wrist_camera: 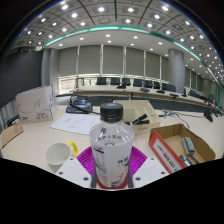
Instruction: Pour water
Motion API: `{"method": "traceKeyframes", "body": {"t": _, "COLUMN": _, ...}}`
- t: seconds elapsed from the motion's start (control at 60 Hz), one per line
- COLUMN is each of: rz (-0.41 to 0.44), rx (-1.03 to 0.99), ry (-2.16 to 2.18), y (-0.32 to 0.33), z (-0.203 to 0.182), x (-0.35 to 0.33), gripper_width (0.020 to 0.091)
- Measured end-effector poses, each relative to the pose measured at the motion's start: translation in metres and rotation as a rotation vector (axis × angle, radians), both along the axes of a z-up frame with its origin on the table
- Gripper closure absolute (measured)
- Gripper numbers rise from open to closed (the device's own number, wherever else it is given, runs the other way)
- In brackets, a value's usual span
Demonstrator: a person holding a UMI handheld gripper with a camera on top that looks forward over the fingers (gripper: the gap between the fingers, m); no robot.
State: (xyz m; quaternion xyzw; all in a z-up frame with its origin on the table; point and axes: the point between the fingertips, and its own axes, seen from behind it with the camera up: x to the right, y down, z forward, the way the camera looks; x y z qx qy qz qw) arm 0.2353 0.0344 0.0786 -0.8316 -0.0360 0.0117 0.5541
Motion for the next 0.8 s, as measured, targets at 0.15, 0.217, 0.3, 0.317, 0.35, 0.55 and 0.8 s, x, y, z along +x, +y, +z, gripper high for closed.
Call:
{"method": "traceKeyframes", "body": {"t": 0.15, "rz": 0.009, "rx": 0.024, "ry": 0.022, "y": 0.0, "z": -0.014, "x": 0.006, "gripper_width": 0.0676}}
{"method": "traceKeyframes", "body": {"t": 0.217, "rz": 0.011, "rx": 0.032, "ry": 0.036, "y": -0.002, "z": -0.014, "x": 0.006, "gripper_width": 0.0634}}
{"method": "traceKeyframes", "body": {"t": 0.3, "rz": 0.022, "rx": 0.042, "ry": 0.046, "y": -0.002, "z": -0.014, "x": 0.007, "gripper_width": 0.0562}}
{"method": "traceKeyframes", "body": {"t": 0.317, "rz": 0.024, "rx": 0.039, "ry": 0.048, "y": -0.003, "z": -0.014, "x": 0.007, "gripper_width": 0.0548}}
{"method": "traceKeyframes", "body": {"t": 0.35, "rz": 0.026, "rx": 0.014, "ry": 0.056, "y": -0.005, "z": -0.018, "x": 0.005, "gripper_width": 0.048}}
{"method": "traceKeyframes", "body": {"t": 0.55, "rz": -0.014, "rx": -0.084, "ry": 0.066, "y": -0.027, "z": -0.013, "x": 0.007, "gripper_width": 0.0243}}
{"method": "traceKeyframes", "body": {"t": 0.8, "rz": -0.114, "rx": -0.178, "ry": 0.044, "y": -0.106, "z": 0.058, "x": -0.009, "gripper_width": 0.0242}}
